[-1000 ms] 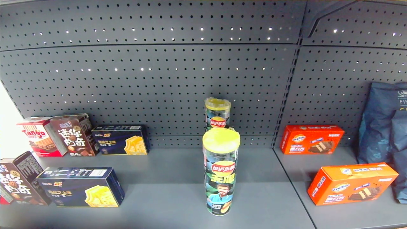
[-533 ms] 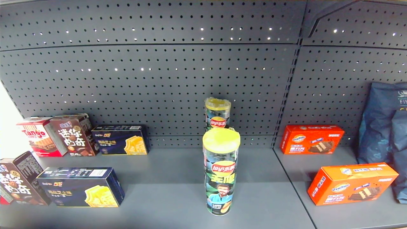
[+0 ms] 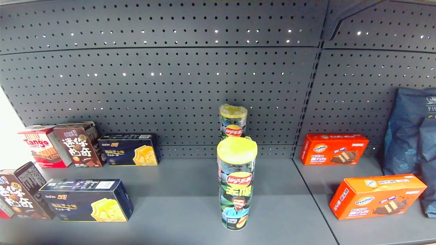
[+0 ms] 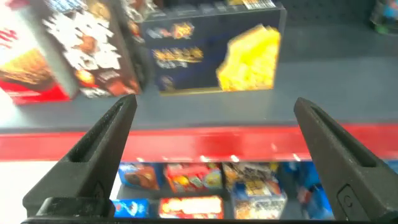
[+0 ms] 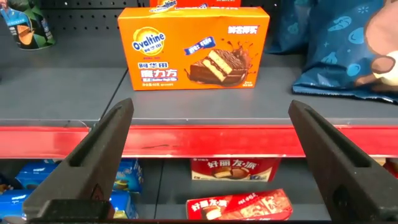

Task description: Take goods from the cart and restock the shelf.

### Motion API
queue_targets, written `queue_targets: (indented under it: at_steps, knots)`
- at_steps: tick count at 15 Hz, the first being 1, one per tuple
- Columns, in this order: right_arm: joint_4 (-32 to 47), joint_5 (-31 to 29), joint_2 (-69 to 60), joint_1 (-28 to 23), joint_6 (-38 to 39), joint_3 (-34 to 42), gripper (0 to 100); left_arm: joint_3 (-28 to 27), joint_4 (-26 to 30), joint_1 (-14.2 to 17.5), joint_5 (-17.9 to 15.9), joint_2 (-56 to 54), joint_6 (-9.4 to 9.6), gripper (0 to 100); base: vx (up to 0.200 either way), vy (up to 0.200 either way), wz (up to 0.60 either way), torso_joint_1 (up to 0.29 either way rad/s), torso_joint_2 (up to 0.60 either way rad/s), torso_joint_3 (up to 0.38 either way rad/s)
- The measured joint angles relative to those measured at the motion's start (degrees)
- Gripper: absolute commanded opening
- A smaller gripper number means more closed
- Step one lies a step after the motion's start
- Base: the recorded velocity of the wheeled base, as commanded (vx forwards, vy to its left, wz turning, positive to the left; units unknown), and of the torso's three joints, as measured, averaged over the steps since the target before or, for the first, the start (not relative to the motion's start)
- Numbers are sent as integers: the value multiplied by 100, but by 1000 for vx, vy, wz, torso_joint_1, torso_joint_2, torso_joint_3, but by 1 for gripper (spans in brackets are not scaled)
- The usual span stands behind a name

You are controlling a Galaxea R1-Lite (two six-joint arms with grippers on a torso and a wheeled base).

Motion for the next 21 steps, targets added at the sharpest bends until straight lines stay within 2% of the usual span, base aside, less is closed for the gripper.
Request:
queue_targets:
  at_steps: [4, 5, 6, 7, 8, 9, 11, 12, 13, 14, 15, 16, 17, 18, 20, 21]
  knots:
    - [2, 2, -2, -5, 0, 0, 100, 46, 0, -700, 345, -179, 263, 100, 0, 0, 0, 0, 0, 0]
    - [2, 2, -2, -5, 0, 0, 100, 49, 0, -766, 614, -273, 236, 100, 0, 0, 0, 0, 0, 0]
    - [0, 2, -2, -5, 0, 0, 100, 51, -29, -800, 1122, -369, 83, 100, 0, 0, 0, 0, 0, 0]
    - [2, 2, -2, -5, 0, 0, 100, 60, -51, -816, 1335, -429, -66, 100, 0, 0, 0, 0, 0, 0]
    - [0, 2, -2, -5, 0, 0, 100, 63, -57, -824, 1286, -472, -111, 100, 0, 0, 0, 0, 0, 0]
    - [2, 2, -2, -2, 0, 0, 100, 71, -57, -829, 970, -501, -145, 100, 0, 0, 0, 0, 0, 0]
    - [2, 0, -2, -2, 0, 0, 100, 71, -55, -829, -336, -535, -194, 100, 0, 0, 0, 0, 0, 0]
    - [2, 2, -2, 0, 2, 0, 100, 71, -22, -829, -769, -545, -211, 100, 0, 0, 0, 0, 0, 0]
    - [0, 2, -2, 0, 0, 0, 100, 66, 4, -829, -714, -549, -238, 100, 0, 0, 0, 0, 0, 0]
    - [0, 2, -2, 0, 0, 0, 100, 60, 15, -829, -394, -553, -260, 100, 0, 0, 0, 0, 0, 0]
    - [2, 2, -2, 0, 2, 0, 100, 57, 24, -827, 318, -553, -282, 100, 0, 0, 0, 0, 0, 0]
    - [0, 2, -2, -5, 2, 0, 100, 57, 48, -824, 862, -553, -300, 100, 0, 0, 0, 0, 0, 0]
    - [0, 2, -2, -5, 0, 0, 100, 57, 57, -824, 937, -553, -300, 100, 0, 0, 0, 0, 0, 0]
    - [0, 2, -2, -5, -2, 0, 100, 60, 90, -829, 741, -553, -297, 100, 0, 0, 0, 0, 0, 0]
    - [0, 2, -2, -5, 2, 0, 100, 68, 285, -829, -167, -553, -243, 100, 0, 0, 0, 0, 0, 0]
    - [0, 2, -2, -2, 2, 0, 100, 68, 322, -831, -297, -553, -134, 100, 0, 0, 0, 0, 0, 0]
